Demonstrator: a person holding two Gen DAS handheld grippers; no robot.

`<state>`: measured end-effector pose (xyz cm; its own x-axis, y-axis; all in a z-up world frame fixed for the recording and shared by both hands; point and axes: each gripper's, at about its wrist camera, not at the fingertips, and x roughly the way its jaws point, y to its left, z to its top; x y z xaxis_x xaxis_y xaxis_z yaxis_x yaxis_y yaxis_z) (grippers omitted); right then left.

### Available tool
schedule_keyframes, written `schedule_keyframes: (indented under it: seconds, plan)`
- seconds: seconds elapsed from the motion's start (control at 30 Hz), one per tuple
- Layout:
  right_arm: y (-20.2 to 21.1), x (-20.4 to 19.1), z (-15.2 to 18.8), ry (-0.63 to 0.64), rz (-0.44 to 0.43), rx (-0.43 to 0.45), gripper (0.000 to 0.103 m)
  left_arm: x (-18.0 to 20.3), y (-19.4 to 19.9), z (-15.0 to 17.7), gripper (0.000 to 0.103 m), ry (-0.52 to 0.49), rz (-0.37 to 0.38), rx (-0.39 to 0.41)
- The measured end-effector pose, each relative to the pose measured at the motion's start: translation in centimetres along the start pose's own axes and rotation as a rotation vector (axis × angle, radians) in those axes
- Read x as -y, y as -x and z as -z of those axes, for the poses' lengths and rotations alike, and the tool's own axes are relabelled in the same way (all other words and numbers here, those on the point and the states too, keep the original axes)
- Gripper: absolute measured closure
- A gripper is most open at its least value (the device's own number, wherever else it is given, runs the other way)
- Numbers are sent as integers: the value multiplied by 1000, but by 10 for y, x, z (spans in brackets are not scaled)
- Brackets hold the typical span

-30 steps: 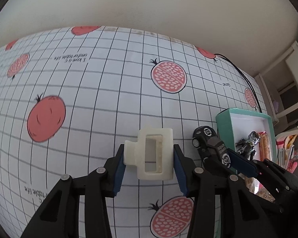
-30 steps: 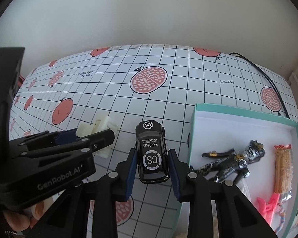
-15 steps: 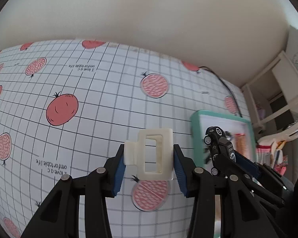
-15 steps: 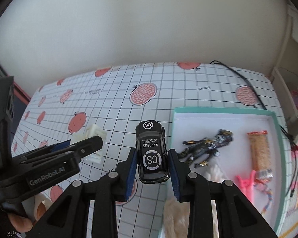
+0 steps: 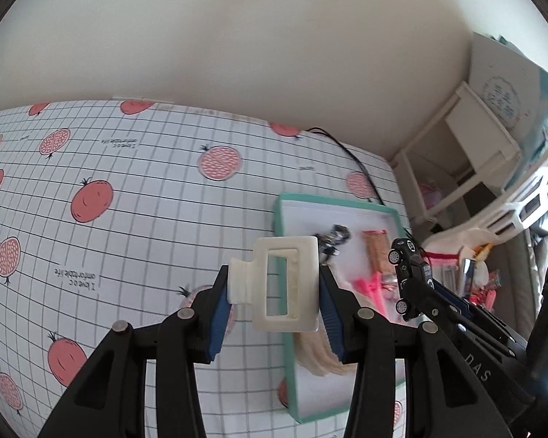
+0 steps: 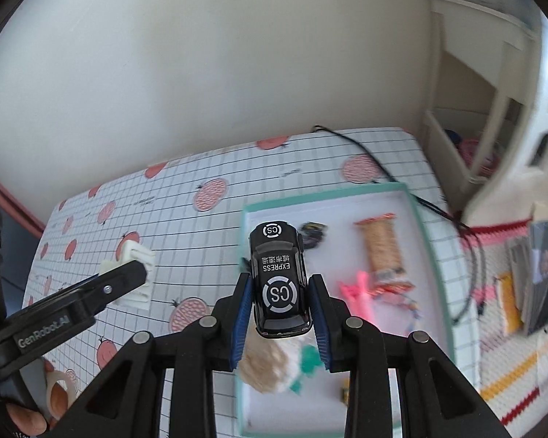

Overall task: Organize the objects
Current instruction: 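Carry the hair clip with the left gripper while the right carries the toy car over the tray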

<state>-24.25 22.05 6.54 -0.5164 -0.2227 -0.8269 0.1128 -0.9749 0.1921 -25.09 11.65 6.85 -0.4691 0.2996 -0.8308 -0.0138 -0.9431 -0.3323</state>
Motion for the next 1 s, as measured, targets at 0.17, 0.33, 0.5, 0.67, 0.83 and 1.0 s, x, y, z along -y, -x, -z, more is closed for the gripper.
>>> schedule_keyframes:
  seconds: [0.17,0.33,0.5,0.67,0.83,1.0]
  plan:
    - [23,25,8,-36,45,21,70,25,5,11,56,-22,26,-7]
    - [42,52,12,-83,72,47,70,55,7,26,56,-75,55,-26]
    - [54,71,14,-112,84,69,70,83,7,33,56,-123,83,-26]
    - [50,86,17,-135,93,67,70,105,-4,40,56,-158,107,-40]
    - [32,98,21,-148,98,37,70,119,-32,50,56,-193,99,-76]
    - [11,105,27,-153,94,4,70,119,-59,56,56,-185,79,-120]
